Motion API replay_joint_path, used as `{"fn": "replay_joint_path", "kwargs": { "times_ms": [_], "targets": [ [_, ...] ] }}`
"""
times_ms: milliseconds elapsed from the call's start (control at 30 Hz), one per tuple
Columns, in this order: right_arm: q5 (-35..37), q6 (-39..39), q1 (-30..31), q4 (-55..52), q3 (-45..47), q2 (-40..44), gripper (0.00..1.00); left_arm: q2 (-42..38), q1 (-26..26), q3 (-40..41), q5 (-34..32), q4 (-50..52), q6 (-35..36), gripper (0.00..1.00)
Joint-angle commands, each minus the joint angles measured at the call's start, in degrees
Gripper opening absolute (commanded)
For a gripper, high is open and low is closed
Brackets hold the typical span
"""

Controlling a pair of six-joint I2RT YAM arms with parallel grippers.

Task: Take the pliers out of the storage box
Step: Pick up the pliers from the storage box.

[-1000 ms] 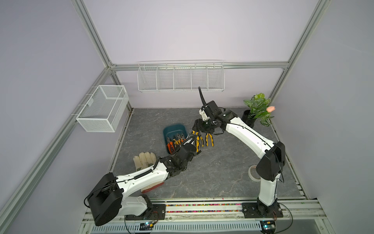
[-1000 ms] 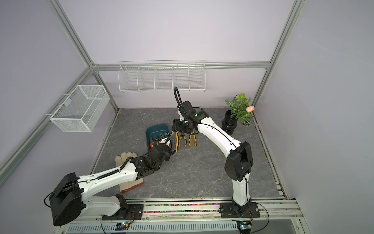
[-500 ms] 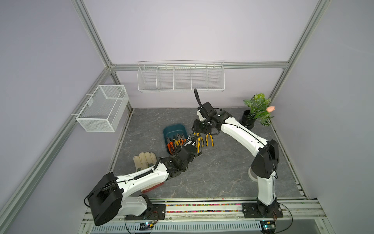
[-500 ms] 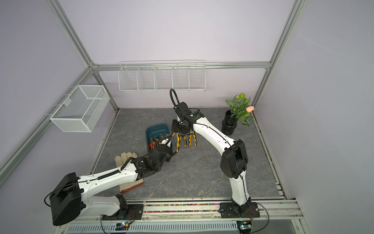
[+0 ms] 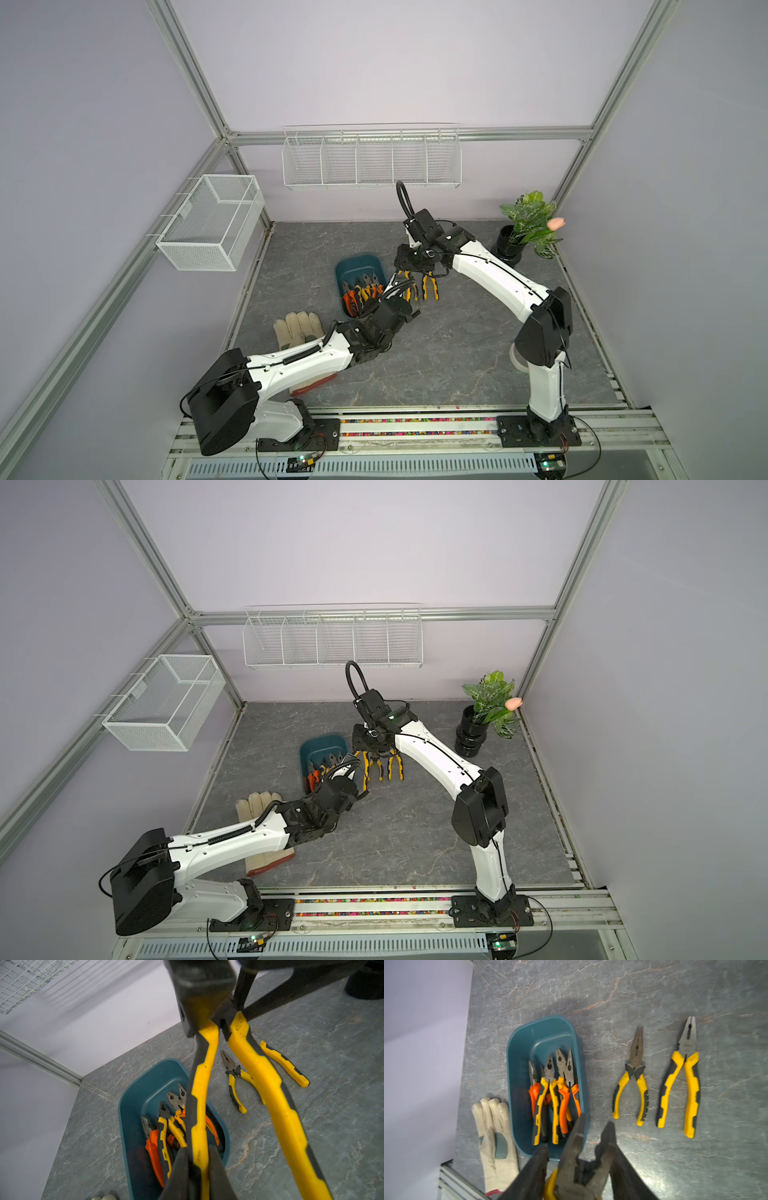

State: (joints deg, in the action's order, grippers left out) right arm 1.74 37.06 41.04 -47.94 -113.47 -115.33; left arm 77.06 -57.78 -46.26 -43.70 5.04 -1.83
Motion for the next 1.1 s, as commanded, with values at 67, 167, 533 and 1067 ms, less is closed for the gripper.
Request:
{"fn": "replay_joint_path", "kwargs": {
  "times_ms": [67, 167, 533, 1067],
  "targets": [
    [3.14, -0.29, 0.3, -3.67, -2.11, -1.22, 0.53, 0.06, -0.41, -3.29, -5.08, -3.28, 0.14, 0.0],
    [3.6, 0.33, 0.28, -3.4, -2.11, -0.79, 0.51, 0.2, -0.49, -3.3, -5.25, -3.28, 0.16, 0.0],
    [6.93, 2.58, 0.26, -2.51, -1.8, 1.5, 0.49, 1.11, -0.93, -3.53, -5.32, -3.08, 0.05, 0.0],
    [7.39, 4.75, -1.04, 1.73, -0.42, 4.12, 0.49, -0.49, -1.28, -2.31, -4.52, -4.16, -0.04, 0.0]
  ]
}}
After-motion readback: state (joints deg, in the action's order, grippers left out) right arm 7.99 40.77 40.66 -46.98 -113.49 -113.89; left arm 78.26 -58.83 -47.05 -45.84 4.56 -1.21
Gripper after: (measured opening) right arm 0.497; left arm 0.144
